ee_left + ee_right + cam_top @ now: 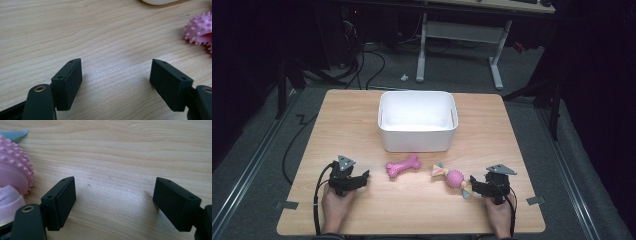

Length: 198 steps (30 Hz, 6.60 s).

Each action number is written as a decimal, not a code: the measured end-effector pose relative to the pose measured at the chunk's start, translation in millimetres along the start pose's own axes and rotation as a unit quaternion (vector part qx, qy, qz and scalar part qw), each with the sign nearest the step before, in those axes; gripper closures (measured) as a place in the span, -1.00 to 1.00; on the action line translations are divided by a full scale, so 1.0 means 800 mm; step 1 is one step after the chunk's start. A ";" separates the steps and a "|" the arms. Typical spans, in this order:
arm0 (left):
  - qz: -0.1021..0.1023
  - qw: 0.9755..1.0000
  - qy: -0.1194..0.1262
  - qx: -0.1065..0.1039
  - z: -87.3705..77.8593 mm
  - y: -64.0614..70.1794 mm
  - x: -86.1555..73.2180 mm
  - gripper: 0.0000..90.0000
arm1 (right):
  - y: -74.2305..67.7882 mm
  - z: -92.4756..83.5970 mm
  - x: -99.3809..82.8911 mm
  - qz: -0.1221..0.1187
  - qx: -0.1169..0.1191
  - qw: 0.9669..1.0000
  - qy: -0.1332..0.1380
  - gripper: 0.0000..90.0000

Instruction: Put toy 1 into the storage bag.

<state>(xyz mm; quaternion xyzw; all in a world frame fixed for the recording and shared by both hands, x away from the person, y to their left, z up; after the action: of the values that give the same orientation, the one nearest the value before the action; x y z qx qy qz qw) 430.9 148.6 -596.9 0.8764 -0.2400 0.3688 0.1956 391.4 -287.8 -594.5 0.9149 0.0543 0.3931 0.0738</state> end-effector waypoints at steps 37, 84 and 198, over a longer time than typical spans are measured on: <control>-0.004 0.999 0.000 -0.039 -0.006 -0.001 0.006 -0.50 | 0.001 0.000 0.000 0.001 -0.003 1.000 0.001 -0.56; 0.085 0.991 -0.001 -0.107 -0.023 0.074 0.069 -0.51 | 0.000 0.000 0.000 0.003 -0.004 1.000 0.002 -0.54; 0.207 0.952 -0.144 -0.173 0.035 0.158 0.093 0.31 | -0.003 -0.001 0.001 -0.004 0.004 1.000 0.005 -0.49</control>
<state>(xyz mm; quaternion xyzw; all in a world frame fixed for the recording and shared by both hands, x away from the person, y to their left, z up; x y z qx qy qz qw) 420.7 10.9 -539.2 0.8038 -0.5024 0.2237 0.2270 391.7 -284.9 -593.9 0.9131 0.0595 0.3969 0.0716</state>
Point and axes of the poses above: each handheld gripper's, and its own axes: z roughly forward along the jaws, x roughly out of its top, y roughly to its right, the point moved 9 cm from there along z, roughly forward along the jaws, and after that the axes turned 13 degrees about -x, right-handed, at the moved point
